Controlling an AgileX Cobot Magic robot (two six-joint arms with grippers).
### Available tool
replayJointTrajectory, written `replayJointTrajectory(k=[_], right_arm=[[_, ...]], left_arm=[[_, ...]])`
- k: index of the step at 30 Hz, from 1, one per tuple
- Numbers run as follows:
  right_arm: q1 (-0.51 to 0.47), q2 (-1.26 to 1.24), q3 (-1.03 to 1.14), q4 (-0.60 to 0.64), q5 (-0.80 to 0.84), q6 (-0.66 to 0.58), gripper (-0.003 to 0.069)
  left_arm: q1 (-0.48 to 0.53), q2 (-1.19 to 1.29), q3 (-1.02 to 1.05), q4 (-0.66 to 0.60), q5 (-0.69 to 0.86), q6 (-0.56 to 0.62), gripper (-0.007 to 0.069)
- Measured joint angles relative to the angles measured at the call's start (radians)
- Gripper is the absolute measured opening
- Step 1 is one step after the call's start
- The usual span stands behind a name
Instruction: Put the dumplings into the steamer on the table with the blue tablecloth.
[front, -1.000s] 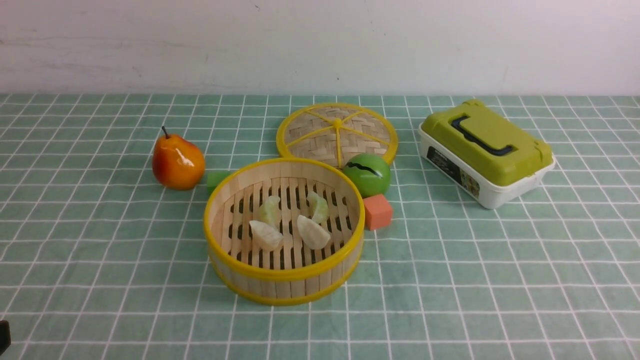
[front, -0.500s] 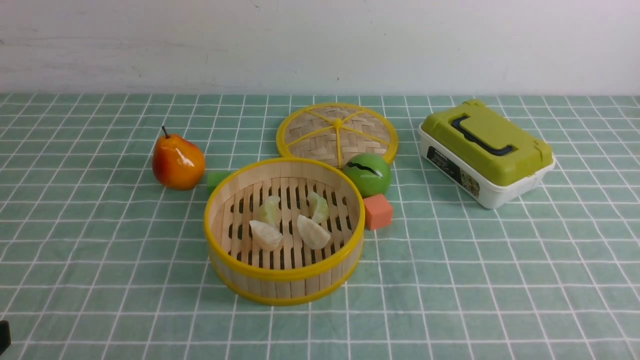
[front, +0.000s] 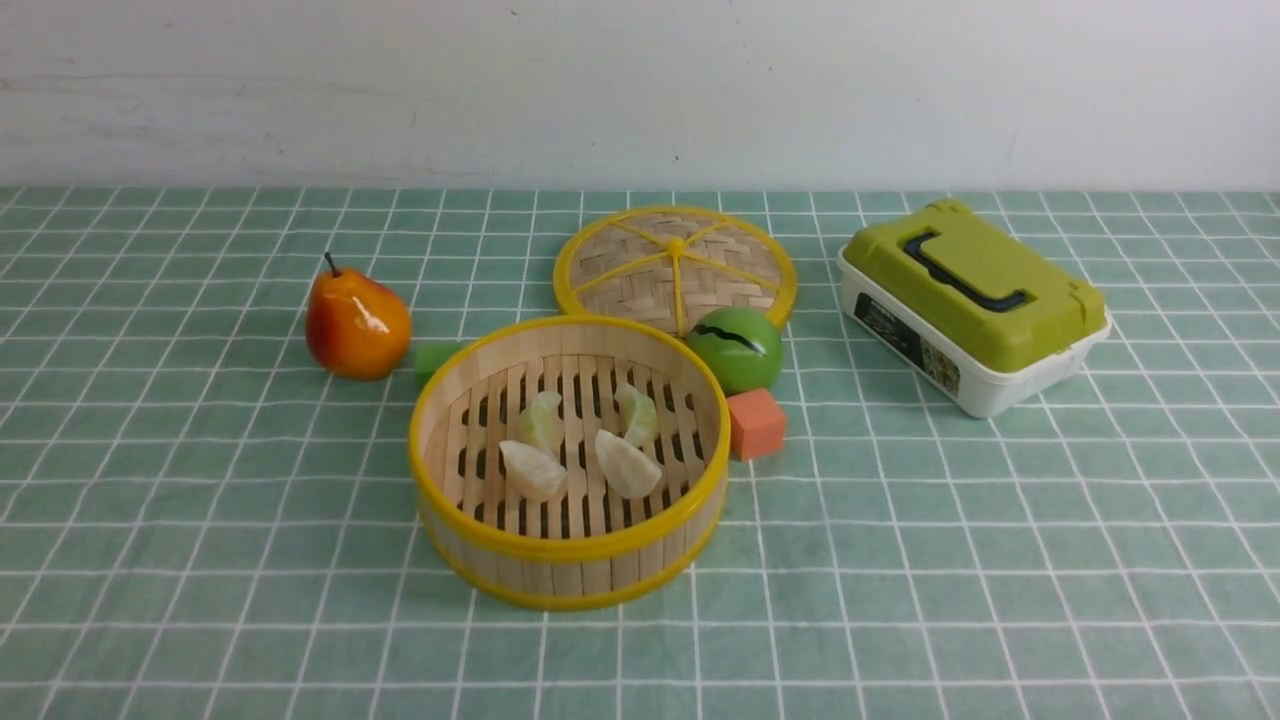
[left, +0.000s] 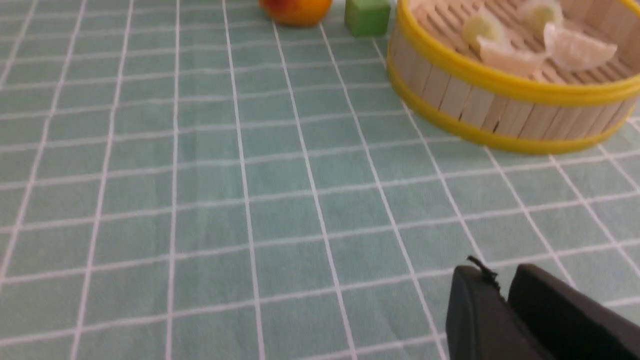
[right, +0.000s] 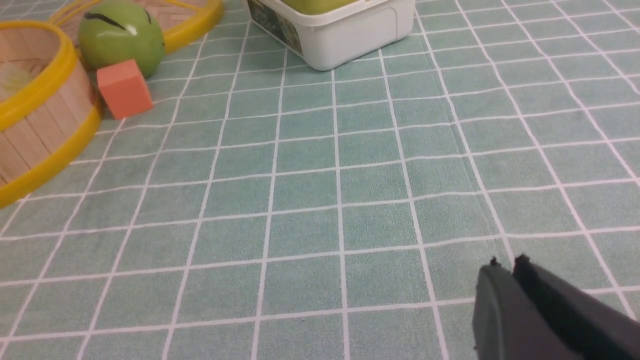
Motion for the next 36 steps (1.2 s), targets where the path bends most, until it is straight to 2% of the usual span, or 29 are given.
replayJointTrajectory(k=[4,8,15,23,28,36], right_arm=[[0.000,0.000,0.000,0.000,0.001,0.000,0.0037],[0.000,0.000,0.000,0.000,0.002,0.000,0.0041],[0.000,0.000,0.000,0.000,0.002,0.000,0.0048],[0.000,0.000,0.000,0.000,0.002,0.000,0.0056],[0.000,0.000,0.000,0.000,0.002,0.000,0.0056],[0.000,0.000,0.000,0.001,0.002,0.000,0.0056]], left_arm=[[0.023,-0.101,0.134,-0.017,-0.001,0.011,0.0101],[0.089,-0.107,0.161,-0.057,-0.105,0.024,0.0101],[0.202,-0.107,0.169,-0.150,-0.149,0.024,0.0110],[0.205,-0.107,0.169,-0.157,-0.149,0.024,0.0101],[0.205,-0.107,0.169,-0.158,-0.149,0.027,-0.0014],[0.205,-0.107,0.169,-0.169,-0.149,0.027,-0.0014]])
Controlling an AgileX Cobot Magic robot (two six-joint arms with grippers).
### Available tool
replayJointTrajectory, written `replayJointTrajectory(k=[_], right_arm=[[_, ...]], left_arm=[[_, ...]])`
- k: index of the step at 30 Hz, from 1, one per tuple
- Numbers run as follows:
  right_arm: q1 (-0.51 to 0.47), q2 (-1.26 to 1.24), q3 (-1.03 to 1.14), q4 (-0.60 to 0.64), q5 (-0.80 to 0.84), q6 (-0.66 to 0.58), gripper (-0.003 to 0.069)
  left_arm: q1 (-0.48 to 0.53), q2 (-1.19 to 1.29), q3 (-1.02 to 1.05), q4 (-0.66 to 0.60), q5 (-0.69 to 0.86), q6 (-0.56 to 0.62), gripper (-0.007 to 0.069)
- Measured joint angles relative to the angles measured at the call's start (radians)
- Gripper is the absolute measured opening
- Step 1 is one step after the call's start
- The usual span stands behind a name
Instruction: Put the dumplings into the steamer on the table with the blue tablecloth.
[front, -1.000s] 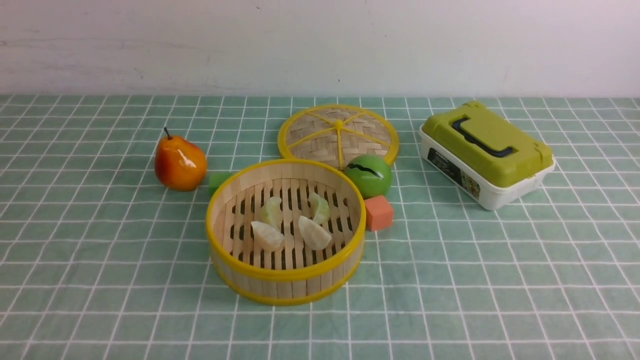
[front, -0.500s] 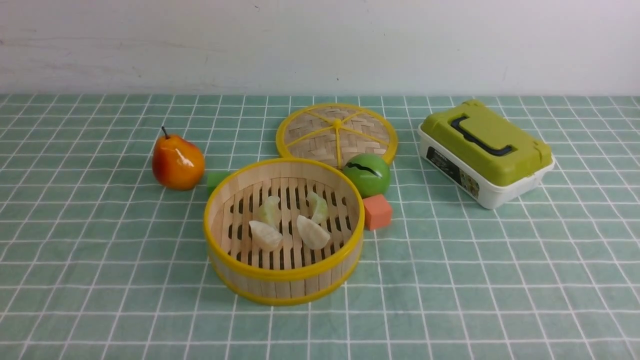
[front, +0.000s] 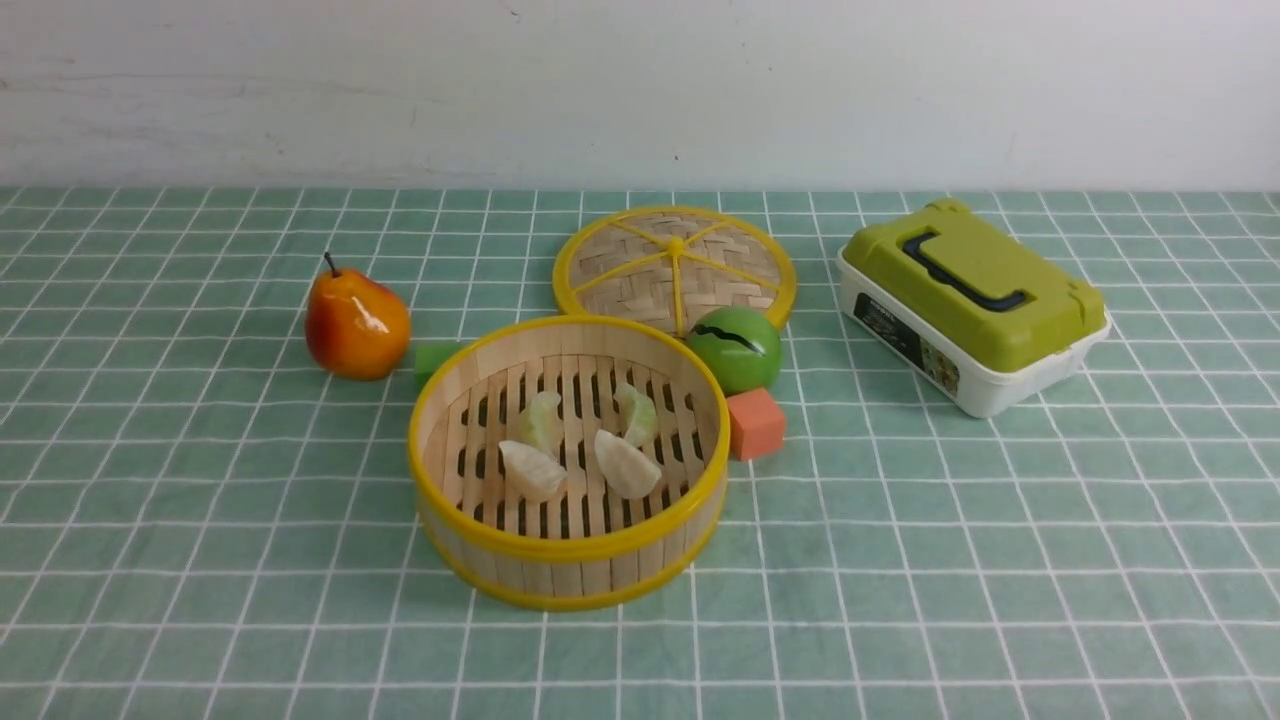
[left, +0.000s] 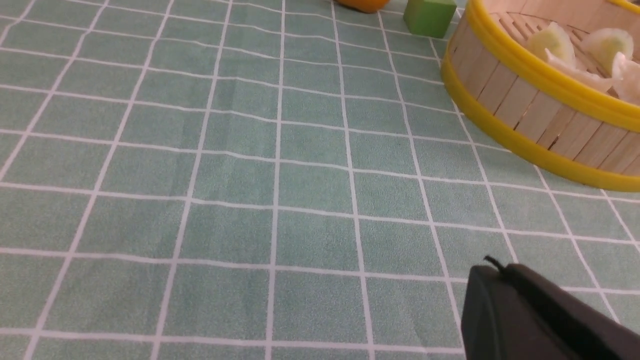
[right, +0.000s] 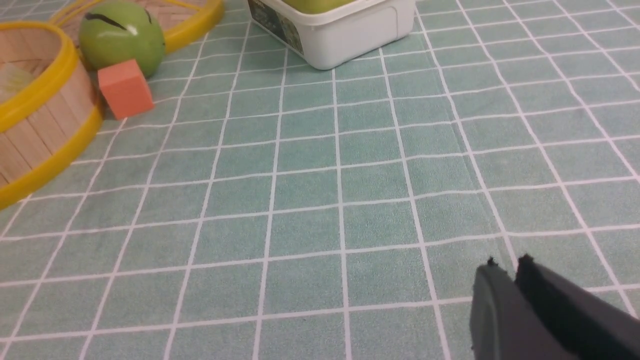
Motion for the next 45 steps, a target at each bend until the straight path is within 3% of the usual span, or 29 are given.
replayJointTrajectory(k=[45], right_arm=[[0.000,0.000,0.000,0.002,0.000,0.000,0.0097]], left_arm=[[0.000,0.000,0.000,0.000,0.000,0.000,-0.0014]])
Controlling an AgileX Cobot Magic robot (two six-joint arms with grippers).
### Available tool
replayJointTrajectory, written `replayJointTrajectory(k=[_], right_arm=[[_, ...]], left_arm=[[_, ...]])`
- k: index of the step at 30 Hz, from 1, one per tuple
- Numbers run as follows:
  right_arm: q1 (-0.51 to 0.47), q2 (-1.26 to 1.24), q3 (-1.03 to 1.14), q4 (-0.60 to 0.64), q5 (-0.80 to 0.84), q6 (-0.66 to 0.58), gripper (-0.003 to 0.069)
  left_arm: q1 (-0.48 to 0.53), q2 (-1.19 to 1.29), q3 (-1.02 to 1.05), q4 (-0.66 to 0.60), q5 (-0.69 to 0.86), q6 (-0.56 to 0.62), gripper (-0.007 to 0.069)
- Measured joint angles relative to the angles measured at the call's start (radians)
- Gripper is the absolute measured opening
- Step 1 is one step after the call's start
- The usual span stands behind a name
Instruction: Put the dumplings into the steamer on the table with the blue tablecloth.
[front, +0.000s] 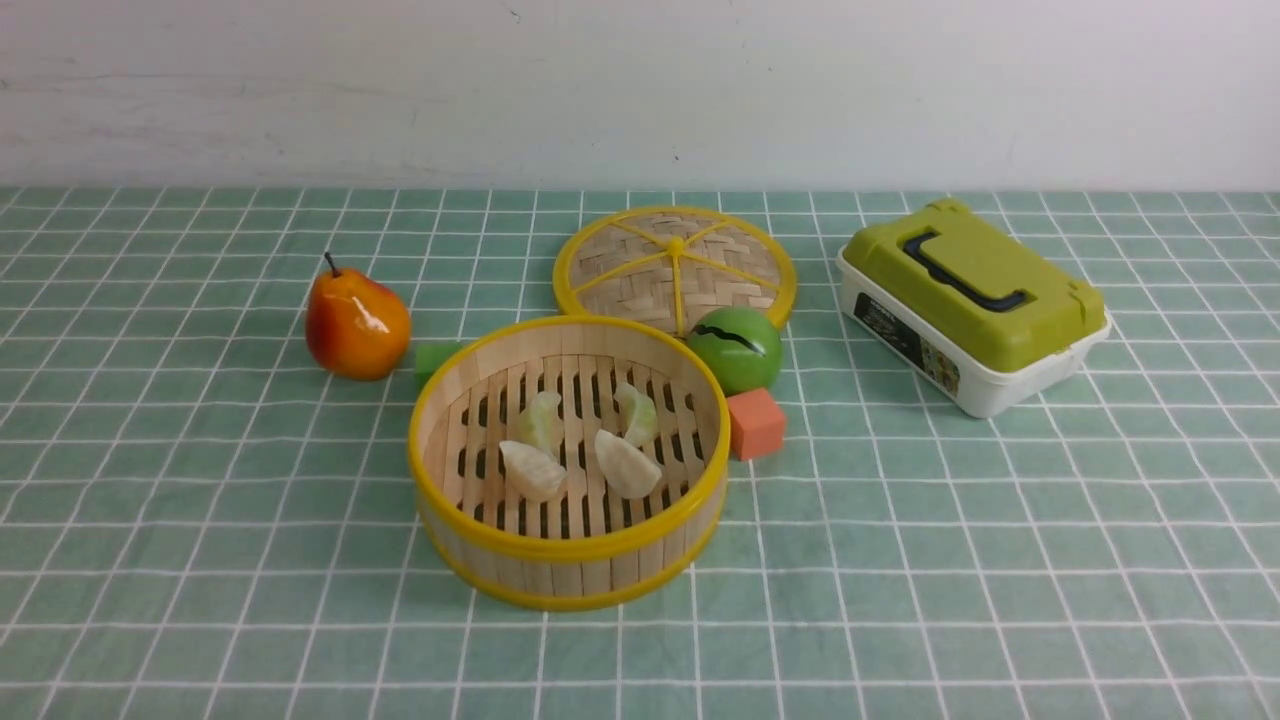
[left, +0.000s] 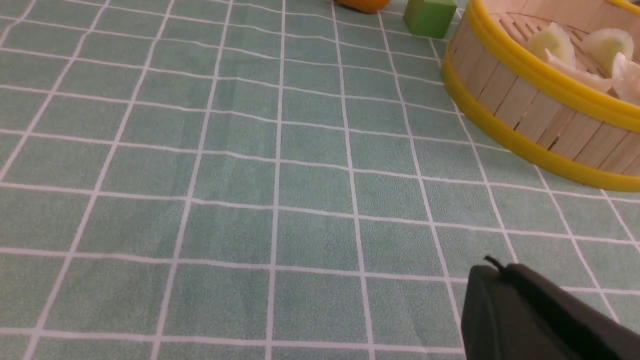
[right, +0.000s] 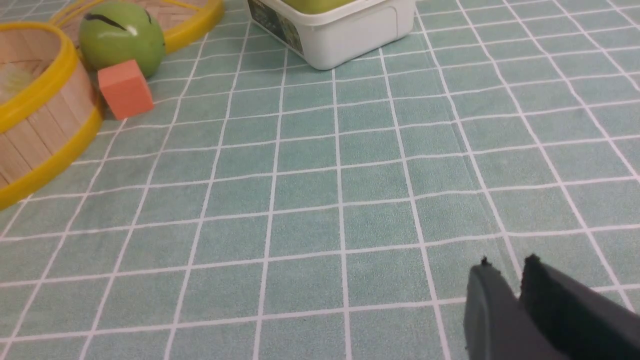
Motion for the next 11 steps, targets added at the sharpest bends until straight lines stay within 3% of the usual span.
replayJointTrajectory(k=[11], right_arm=[[0.000,0.000,0.000,0.000,0.000,0.000,0.0112]], left_arm=[[0.000,0.000,0.000,0.000,0.000,0.000,-0.0012]])
